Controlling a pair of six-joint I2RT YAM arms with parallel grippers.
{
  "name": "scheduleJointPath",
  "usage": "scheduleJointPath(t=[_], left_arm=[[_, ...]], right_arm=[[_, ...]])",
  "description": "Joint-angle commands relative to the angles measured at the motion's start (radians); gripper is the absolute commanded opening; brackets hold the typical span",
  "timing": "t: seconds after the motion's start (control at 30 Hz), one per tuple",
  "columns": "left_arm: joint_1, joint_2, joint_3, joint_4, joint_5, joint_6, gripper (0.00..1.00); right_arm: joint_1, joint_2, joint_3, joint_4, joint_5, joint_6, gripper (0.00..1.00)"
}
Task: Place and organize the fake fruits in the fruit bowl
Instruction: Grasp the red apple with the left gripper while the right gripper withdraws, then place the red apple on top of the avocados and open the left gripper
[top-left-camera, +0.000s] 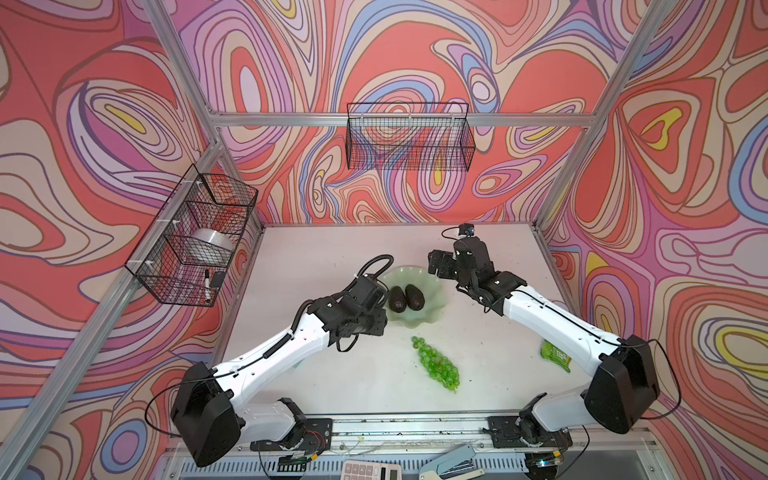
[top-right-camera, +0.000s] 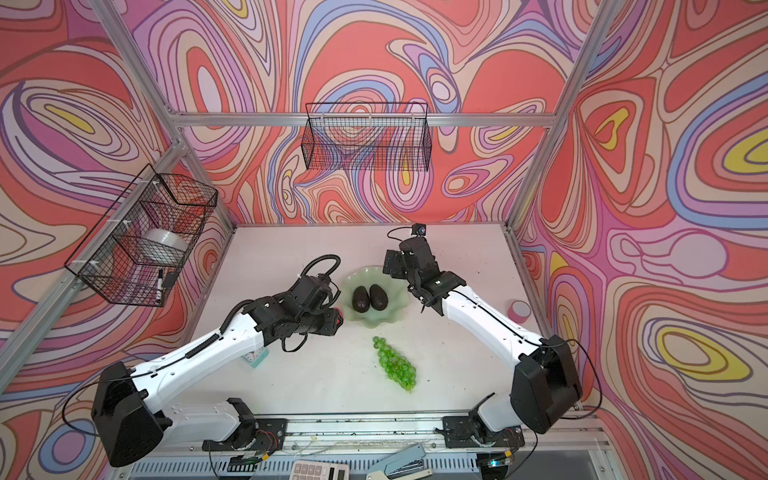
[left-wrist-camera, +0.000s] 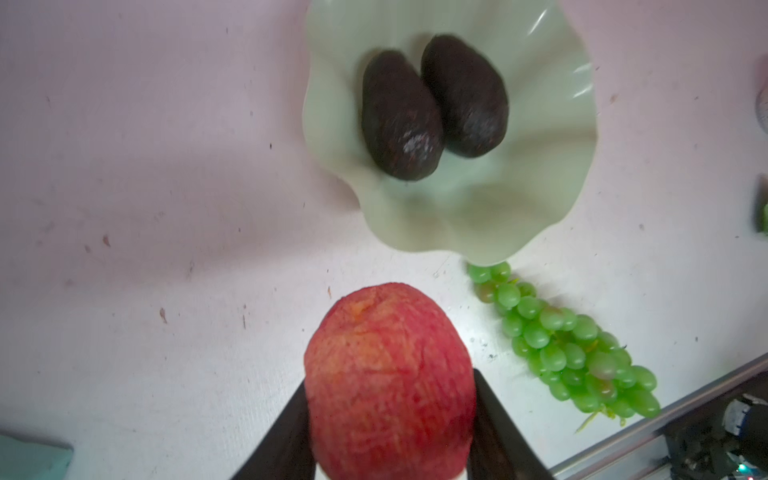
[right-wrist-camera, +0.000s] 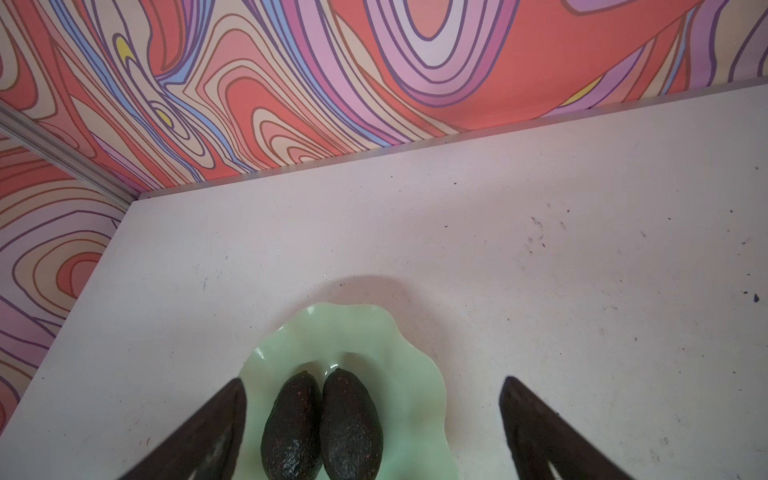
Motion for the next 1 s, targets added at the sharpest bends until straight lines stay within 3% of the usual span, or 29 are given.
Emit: scheduleJointPath(t=[0.0,0.3,0.5,0.97], left_arm=[[-0.001,0.115,0.120,-0.025,-0.041,0.100,0.45],[0.074,0.441,0.463,-0.019,0.026,0.236,0.44],[0.101,0.616,0.603,-0.034,0.012,0.239,0.42],[0.103,0.766,0.652,0.017,-0.036,0.184,0.42]], right_arm=[[-0.010,-0.012,-0.020,0.017,0.000,0.021,0.98],[-0.025,-0.204,-0.110,-0.019,0.044,0.055,0.98],[-0.025,-0.273,-0.124,-0.056,0.066,0.057,0.98],[-0.025,-0.282,-0.124,-0.074,0.078,0.044,0.98]])
